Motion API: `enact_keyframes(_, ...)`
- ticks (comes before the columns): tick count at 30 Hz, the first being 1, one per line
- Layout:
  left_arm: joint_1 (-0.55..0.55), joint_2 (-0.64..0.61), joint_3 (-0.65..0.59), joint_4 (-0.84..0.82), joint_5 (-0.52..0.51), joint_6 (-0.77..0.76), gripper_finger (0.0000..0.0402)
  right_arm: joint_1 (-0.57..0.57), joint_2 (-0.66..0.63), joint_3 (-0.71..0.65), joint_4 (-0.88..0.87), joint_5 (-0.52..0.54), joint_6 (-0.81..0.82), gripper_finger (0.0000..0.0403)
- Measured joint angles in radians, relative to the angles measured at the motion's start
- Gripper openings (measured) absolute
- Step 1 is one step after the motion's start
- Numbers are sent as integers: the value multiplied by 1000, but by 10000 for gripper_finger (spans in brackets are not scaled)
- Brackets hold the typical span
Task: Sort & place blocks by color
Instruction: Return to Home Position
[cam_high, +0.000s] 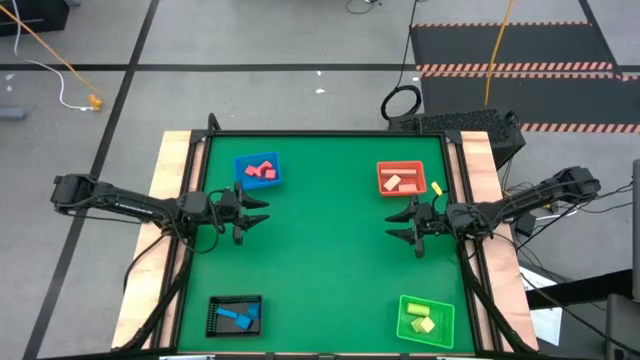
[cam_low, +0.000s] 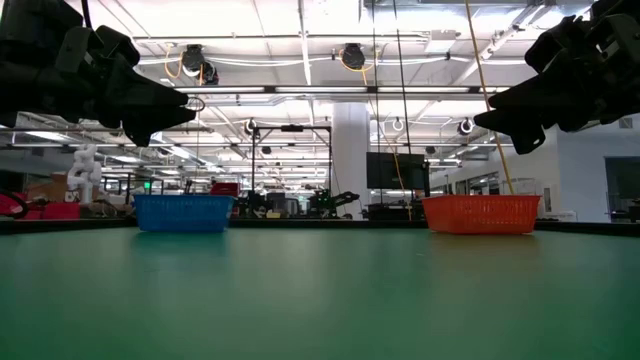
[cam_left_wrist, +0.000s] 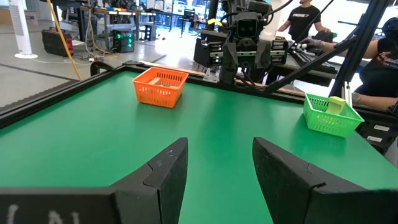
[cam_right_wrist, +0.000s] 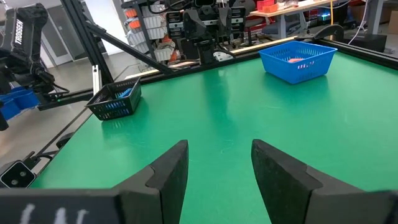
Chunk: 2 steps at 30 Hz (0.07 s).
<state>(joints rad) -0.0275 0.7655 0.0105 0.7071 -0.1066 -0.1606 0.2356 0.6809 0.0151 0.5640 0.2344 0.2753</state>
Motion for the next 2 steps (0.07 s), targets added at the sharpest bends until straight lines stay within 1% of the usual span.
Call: enact_keyframes(2,0,0,0,0,0,0,182,0,0,0,0,0,0,167)
